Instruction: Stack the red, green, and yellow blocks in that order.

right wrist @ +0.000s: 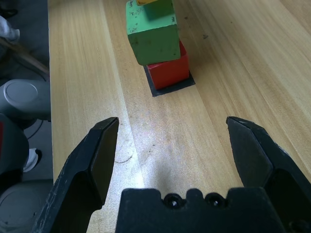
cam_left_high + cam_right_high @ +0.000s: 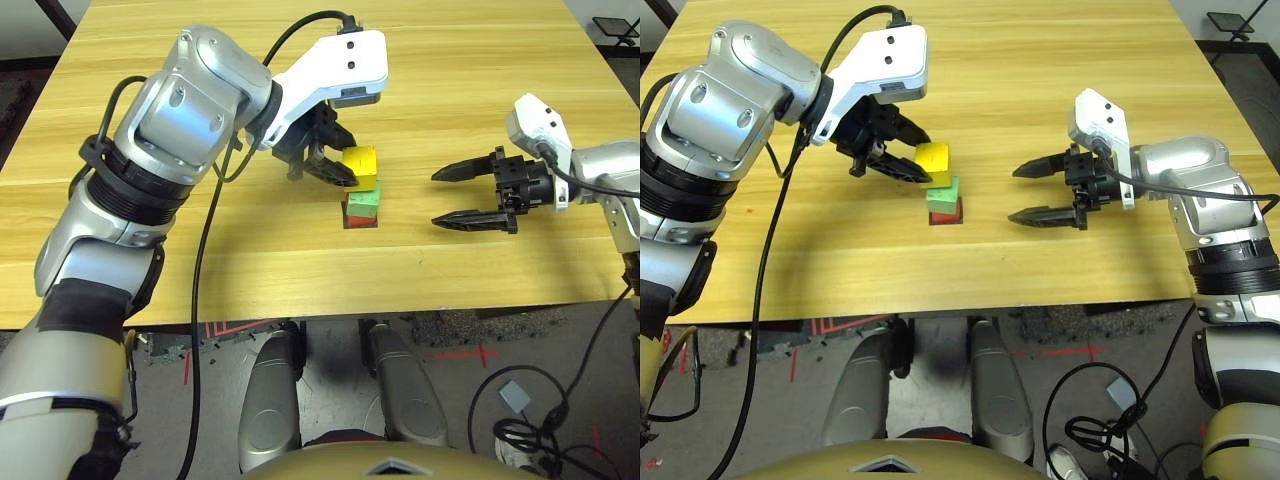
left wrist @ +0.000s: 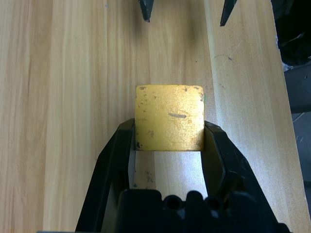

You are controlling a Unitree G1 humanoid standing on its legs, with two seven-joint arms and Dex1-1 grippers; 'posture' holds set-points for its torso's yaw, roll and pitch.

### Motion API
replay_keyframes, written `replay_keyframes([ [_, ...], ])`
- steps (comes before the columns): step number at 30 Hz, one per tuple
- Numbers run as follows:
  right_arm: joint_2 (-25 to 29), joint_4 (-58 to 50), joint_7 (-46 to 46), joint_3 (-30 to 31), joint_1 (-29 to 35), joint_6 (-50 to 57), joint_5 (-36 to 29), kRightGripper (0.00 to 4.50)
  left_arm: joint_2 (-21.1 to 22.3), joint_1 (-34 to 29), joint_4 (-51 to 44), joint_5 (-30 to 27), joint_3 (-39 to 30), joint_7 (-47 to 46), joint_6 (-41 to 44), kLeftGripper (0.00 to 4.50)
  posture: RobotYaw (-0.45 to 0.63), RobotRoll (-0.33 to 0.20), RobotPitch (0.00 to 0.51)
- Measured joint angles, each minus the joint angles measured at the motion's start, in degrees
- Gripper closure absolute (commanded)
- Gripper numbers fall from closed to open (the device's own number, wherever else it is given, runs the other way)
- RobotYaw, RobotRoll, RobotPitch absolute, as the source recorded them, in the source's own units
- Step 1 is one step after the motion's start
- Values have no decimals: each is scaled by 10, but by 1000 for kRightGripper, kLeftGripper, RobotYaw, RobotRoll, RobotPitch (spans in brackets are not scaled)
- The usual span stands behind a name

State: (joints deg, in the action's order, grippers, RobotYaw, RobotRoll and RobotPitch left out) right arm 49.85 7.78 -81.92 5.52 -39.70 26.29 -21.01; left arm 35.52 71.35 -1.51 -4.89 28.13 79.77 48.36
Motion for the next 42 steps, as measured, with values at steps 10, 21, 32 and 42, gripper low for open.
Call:
replay_keyframes([
  [10, 3, -6, 7, -1, 9, 4, 0, 0, 0, 0, 0, 0, 10, 1, -8, 2480, 10, 48, 256],
  [21, 4, -14, 12, -4, 20, 9, -3, 0, -10, -3, -1, 0, 21, 4, -8, 2480, -4, 54, 257],
  [32, 5, -23, 17, -13, 30, 14, -6, 0, -19, -8, -2, 2, 23, -1, -21, 1552, -6, 53, 259],
  [42, 0, -8, 18, -18, 15, 14, -12, 0, -56, -10, 2, -53, -43, -33, 40, 21, 14, 50, 254],
])
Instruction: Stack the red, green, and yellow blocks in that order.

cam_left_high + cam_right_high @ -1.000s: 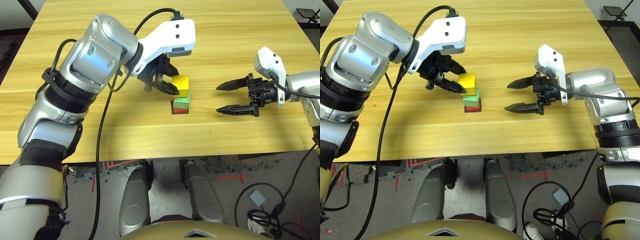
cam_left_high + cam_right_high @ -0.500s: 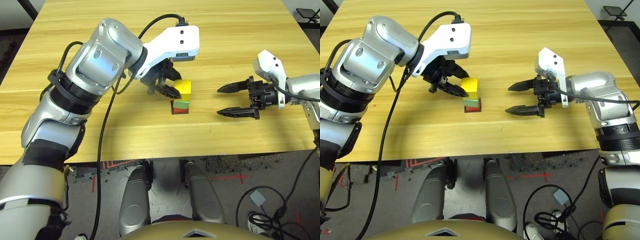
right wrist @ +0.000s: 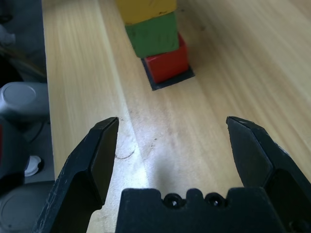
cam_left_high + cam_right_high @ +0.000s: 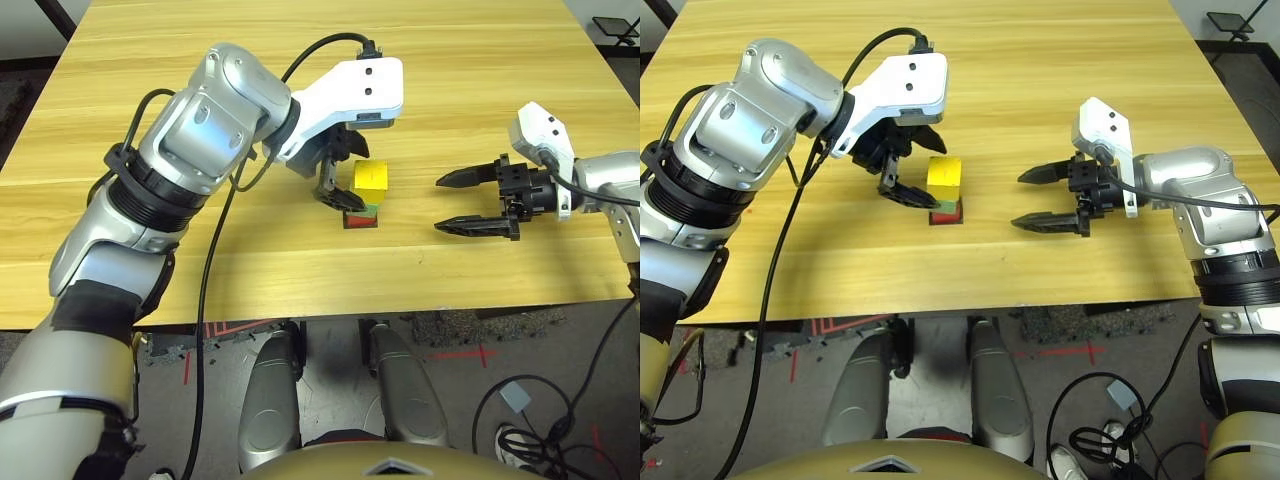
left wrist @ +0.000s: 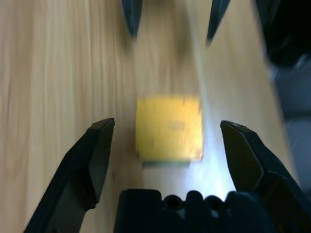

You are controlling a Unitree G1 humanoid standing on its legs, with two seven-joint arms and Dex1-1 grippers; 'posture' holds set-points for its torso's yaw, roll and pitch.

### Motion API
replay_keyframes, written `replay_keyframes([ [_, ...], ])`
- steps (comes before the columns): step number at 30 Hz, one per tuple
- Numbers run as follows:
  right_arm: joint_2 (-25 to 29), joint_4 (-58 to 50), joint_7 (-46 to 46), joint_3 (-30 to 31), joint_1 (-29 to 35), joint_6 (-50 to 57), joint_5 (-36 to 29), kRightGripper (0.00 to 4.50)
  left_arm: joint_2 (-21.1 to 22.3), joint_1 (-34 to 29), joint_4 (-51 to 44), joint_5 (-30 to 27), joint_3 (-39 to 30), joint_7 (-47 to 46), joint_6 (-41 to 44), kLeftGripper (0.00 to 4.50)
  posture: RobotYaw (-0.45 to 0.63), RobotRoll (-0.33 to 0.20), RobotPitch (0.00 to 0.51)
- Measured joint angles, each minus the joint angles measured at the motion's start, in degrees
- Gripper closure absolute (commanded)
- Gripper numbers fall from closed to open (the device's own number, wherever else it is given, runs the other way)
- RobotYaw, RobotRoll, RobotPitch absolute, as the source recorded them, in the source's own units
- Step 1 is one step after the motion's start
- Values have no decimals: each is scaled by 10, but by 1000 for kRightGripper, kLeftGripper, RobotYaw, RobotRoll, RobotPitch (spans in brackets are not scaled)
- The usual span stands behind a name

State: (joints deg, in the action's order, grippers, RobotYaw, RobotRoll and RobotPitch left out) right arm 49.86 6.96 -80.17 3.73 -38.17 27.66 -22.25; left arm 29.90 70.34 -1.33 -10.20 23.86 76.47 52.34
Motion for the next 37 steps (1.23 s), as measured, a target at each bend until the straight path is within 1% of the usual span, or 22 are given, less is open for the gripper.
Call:
replay_keyframes([
  [2, -5, 13, 0, -15, -18, -2, -11, 0, -13, 14, 4, -36, -53, -19, 46, 21, 23, 45, 252],
  [5, -24, 38, 22, -56, -57, 14, -42, 0, -26, 40, 20, -83, -165, -75, 115, 21, 28, 35, 248],
  [7, -29, 59, 50, -85, -74, 17, -49, 0, -37, 44, 29, -104, -239, -127, 143, 21, 31, 26, 243],
  [9, -39, 91, 90, -107, -77, -6, -41, 0, -44, 34, 37, -103, -304, -204, 145, 21, 35, 19, 242],
  [11, -48, 123, 132, -121, -67, -35, -26, 0, -43, -5, 38, -91, -343, -269, 110, 21, 44, 7, 237],
  [12, -57, 140, 160, -132, -60, -50, -18, 0, -41, -39, 34, -80, -355, -297, 80, 21, 46, 4, 237],
  [13, -69, 159, 195, -146, -51, -69, -13, 0, -40, -90, 31, -65, -363, -329, 30, 21, 47, 2, 236],
  [15, -85, 196, 239, -168, -36, -104, -8, 0, -41, -179, 31, -42, -369, -368, -44, 21, 48, -3, 235],
  [18, -91, 261, 284, -188, -30, -174, 5, 0, -62, -257, 29, -36, -392, -419, -120, 21, 44, -8, 235],
  [22, -77, 375, 335, -227, -38, -277, 17, 0, -62, -348, 45, -34, -429, -457, -243, 21, 39, -18, 237],
  [25, -53, 442, 349, -242, -44, -325, 24, 0, -61, -389, 52, -25, -434, -482, -317, 21, 36, -18, 236],
  [27, -36, 479, 354, -252, -44, -350, 25, 0, -61, -408, 52, -19, -441, -503, -347, 21, 31, -24, 245],
  [33, -12, 554, 367, -276, -45, -401, 25, 0, -62, -442, 52, -21, -447, -534, -394, 21, 33, -35, 248],
  [37, -5, 578, 376, -281, -40, -417, 25, 0, -71, -463, 52, -28, -443, -543, -402, 21, 25, -47, 244],
])
